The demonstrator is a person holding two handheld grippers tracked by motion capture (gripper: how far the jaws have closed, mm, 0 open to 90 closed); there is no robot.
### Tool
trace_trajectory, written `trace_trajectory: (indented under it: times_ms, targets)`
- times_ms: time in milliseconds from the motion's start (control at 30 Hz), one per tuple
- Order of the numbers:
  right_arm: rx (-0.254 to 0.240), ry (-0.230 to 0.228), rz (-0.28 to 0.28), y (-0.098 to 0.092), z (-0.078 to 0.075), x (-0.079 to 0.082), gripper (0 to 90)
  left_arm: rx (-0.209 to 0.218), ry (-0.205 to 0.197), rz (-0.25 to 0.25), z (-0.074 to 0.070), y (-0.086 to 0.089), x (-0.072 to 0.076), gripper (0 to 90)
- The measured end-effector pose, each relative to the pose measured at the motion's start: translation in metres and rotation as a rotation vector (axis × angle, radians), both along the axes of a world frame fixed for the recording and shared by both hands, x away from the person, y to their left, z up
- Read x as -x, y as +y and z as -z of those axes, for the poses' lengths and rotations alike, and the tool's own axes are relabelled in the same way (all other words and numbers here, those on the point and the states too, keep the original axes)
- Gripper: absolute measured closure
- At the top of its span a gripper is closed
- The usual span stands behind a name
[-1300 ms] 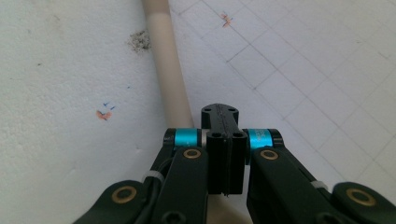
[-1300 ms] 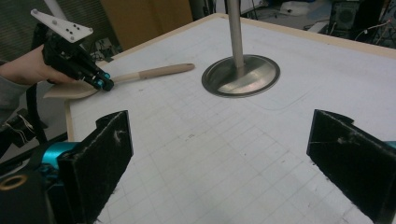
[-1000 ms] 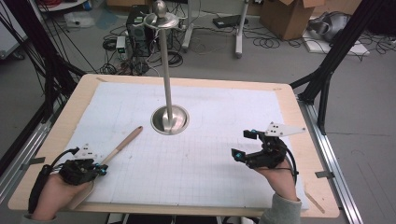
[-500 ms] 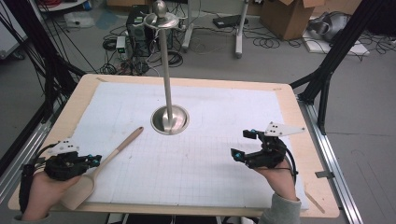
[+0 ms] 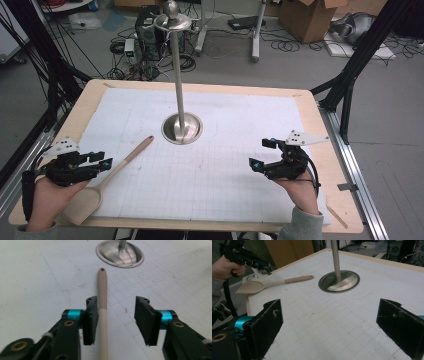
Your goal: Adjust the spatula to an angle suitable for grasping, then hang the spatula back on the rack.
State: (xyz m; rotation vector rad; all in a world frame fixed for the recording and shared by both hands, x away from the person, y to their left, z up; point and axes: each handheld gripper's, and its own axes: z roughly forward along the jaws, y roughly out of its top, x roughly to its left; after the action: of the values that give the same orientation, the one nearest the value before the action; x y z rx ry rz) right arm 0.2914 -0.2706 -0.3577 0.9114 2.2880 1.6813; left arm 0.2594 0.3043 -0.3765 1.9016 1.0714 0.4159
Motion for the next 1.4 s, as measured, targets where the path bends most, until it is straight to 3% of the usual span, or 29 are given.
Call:
trace_trajectory:
  times_ms: [100, 267, 433, 500, 1133, 1300, 1400]
  targets:
    - [-0.003, -0.001, -0.002, -0.001, -0.001, 0.001, 6.2, -0.011, 0.0, 0.034, 0.001, 0.001, 0.002, 50.7]
    - [-0.013, 0.0, 0.008, -0.004, -0.001, 0.001, 6.1, -0.012, -0.046, 0.088, -0.002, 0.002, 0.004, 30.6]
    - [-0.01, 0.0, 0.009, -0.004, -0.001, 0.001, 6.1, -0.008, -0.044, 0.057, -0.002, 0.004, 0.004, 16.7]
    - [-0.009, -0.002, 0.006, -0.004, -0.001, 0.001, 6.1, 0.004, -0.041, 0.052, -0.002, 0.007, 0.004, 16.2]
    - [0.003, 0.004, 0.009, -0.005, 0.001, 0.001, 6.2, -0.027, -0.015, 0.018, 0.009, 0.01, -0.005, 15.2]
    - [0.003, 0.003, 0.007, -0.006, 0.0, 0.003, 6.2, -0.064, -0.035, 0.023, 0.011, 0.009, -0.007, 15.4]
    - [0.003, 0.004, 0.008, -0.006, 0.0, 0.003, 6.2, -0.067, -0.026, 0.024, 0.015, 0.008, -0.009, 15.4]
